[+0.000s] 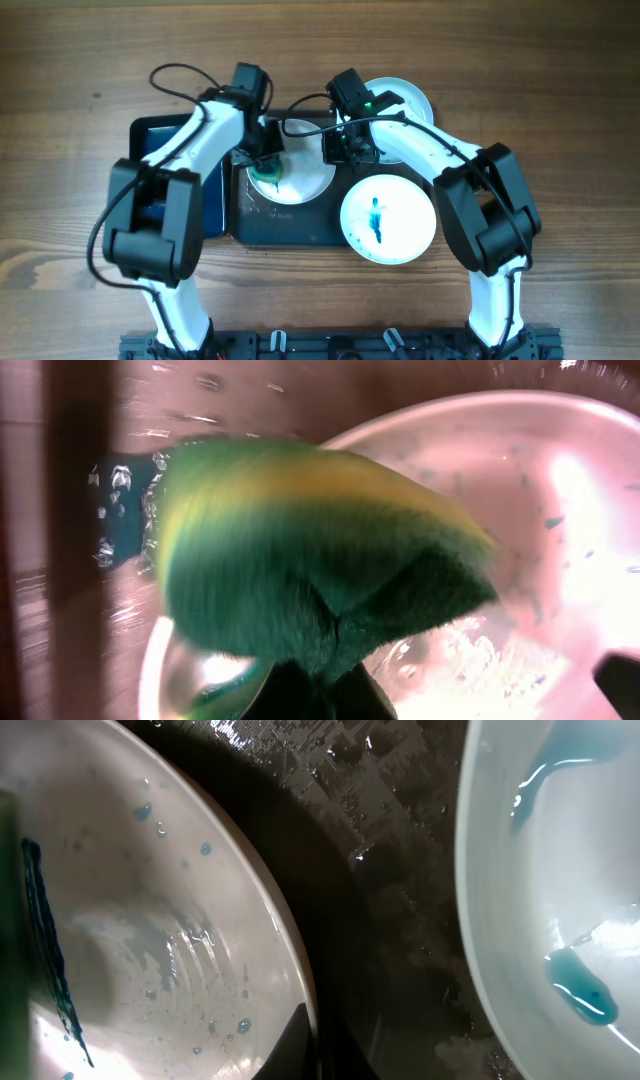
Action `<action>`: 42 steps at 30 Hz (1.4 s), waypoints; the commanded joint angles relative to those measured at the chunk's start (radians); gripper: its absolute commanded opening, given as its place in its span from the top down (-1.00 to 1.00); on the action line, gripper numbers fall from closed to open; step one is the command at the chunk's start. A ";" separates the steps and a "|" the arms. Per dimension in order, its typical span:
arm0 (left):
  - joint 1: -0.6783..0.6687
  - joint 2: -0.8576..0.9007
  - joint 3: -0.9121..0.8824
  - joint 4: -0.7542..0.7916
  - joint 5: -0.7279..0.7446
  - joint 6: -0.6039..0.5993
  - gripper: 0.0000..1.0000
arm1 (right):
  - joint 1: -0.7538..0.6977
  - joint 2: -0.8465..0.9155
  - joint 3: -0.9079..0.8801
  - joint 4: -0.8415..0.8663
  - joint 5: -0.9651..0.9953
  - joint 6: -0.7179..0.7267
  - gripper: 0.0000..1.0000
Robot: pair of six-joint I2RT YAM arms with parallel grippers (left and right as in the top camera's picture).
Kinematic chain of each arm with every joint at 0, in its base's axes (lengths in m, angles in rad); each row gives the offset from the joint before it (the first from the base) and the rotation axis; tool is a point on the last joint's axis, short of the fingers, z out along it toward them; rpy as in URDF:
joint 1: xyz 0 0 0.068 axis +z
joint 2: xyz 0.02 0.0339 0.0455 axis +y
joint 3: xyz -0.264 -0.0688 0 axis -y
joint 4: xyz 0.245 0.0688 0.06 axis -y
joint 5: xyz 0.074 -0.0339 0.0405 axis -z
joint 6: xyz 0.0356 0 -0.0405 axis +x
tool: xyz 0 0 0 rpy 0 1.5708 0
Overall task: Clean dirty plates on tray and stack at the side
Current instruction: 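Scrub the held plate with the sponge in the left gripper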
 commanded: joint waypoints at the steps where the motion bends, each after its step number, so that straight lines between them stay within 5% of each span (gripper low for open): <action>1: -0.051 0.108 0.000 0.008 0.028 0.007 0.92 | 0.003 0.019 0.011 0.004 0.012 -0.011 0.91; 4: -0.056 0.143 0.000 0.007 0.089 0.028 0.92 | 0.001 0.020 0.003 0.008 -0.007 -0.011 0.91; 8: -0.056 0.140 0.001 0.013 0.431 0.283 0.92 | -0.017 0.032 0.000 0.029 -0.068 -0.010 0.92; 10: -0.056 0.140 0.001 -0.002 0.434 0.301 0.92 | -0.032 0.033 -0.013 0.047 -0.098 -0.006 0.91; 13: -0.056 0.140 0.001 0.003 0.206 0.219 0.92 | -0.041 0.034 -0.013 0.047 -0.112 -0.008 0.91; 17: -0.056 0.140 0.001 -0.060 -0.370 -0.148 0.92 | -0.042 0.034 -0.013 0.047 -0.133 -0.008 0.91; 20: -0.056 0.140 0.001 -0.119 -0.499 -0.261 0.92 | -0.042 0.045 -0.014 0.046 -0.173 -0.008 0.92; 23: -0.068 0.140 0.001 -0.143 -0.391 -0.246 0.92 | -0.042 0.074 -0.014 0.048 -0.233 -0.012 0.91; 30: -0.108 0.140 0.001 -0.091 0.272 0.211 0.92 | -0.042 0.081 -0.014 0.062 -0.242 -0.014 0.91; 33: -0.112 0.140 0.008 -0.012 0.412 0.262 0.92 | -0.042 0.081 -0.014 0.063 -0.243 -0.013 0.91; 37: -0.106 0.140 0.058 0.000 0.164 0.122 0.92 | -0.042 0.081 -0.014 0.060 -0.242 -0.014 0.91; 42: -0.106 0.122 0.098 -0.048 -0.406 -0.201 0.92 | -0.042 0.081 -0.014 0.060 -0.241 -0.014 0.92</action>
